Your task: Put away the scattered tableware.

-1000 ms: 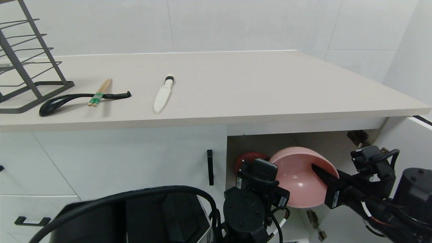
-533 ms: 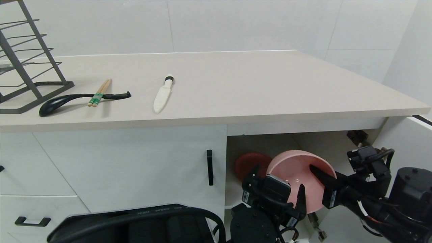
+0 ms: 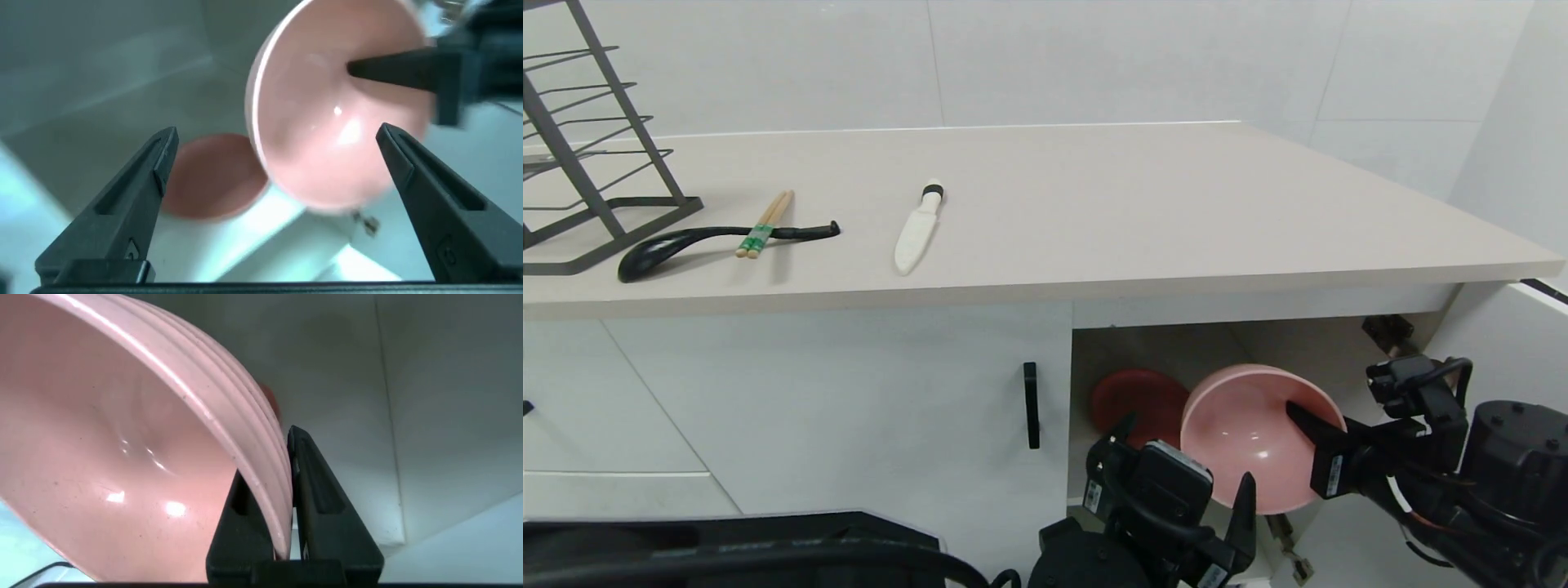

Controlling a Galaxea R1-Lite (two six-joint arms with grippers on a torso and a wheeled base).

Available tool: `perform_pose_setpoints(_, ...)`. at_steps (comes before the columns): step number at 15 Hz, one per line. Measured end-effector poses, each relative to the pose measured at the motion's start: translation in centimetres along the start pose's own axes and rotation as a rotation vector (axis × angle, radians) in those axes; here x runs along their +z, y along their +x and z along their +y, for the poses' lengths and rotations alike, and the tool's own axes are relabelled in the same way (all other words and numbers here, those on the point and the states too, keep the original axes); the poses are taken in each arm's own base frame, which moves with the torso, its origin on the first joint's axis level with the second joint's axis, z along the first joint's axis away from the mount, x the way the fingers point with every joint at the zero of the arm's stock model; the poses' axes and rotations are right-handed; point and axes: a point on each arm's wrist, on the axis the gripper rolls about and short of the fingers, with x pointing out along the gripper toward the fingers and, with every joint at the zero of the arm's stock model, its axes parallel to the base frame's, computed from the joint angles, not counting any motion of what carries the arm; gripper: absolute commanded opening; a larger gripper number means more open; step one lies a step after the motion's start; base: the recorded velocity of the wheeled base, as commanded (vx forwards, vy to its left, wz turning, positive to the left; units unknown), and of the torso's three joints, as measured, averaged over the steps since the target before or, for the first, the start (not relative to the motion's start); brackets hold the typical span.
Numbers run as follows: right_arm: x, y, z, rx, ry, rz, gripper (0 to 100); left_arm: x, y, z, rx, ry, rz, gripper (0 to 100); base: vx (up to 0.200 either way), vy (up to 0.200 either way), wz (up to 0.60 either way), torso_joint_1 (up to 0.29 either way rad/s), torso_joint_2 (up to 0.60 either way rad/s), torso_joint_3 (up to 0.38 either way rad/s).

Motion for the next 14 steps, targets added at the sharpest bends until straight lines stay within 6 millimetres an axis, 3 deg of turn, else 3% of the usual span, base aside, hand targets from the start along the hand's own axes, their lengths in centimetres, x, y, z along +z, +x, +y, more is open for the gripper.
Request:
perform_pose_setpoints(8,-0.8,0.5,-0.5,-0.028,0.032,0.044,0,2.1,-6.0,3.2,-0.317,0.043,0.037,100,0.000,0.000,0.00,0.000,0.00,0.000)
perform_pose_setpoints(11,-0.9,0.6,-0.3,-0.019,0.050,0.051,0,2.7,-7.2,4.8,-0.383,0.046,0.033,100,0.000,0.000,0.00,0.000,0.00,0.000)
perform_pose_setpoints(14,-0.9,0.7,0.5,0.016,0.124,0.046,0,3.4,-7.8,6.7,-0.569,0.052,0.000,100,0.000,0.000,0.00,0.000,0.00,0.000)
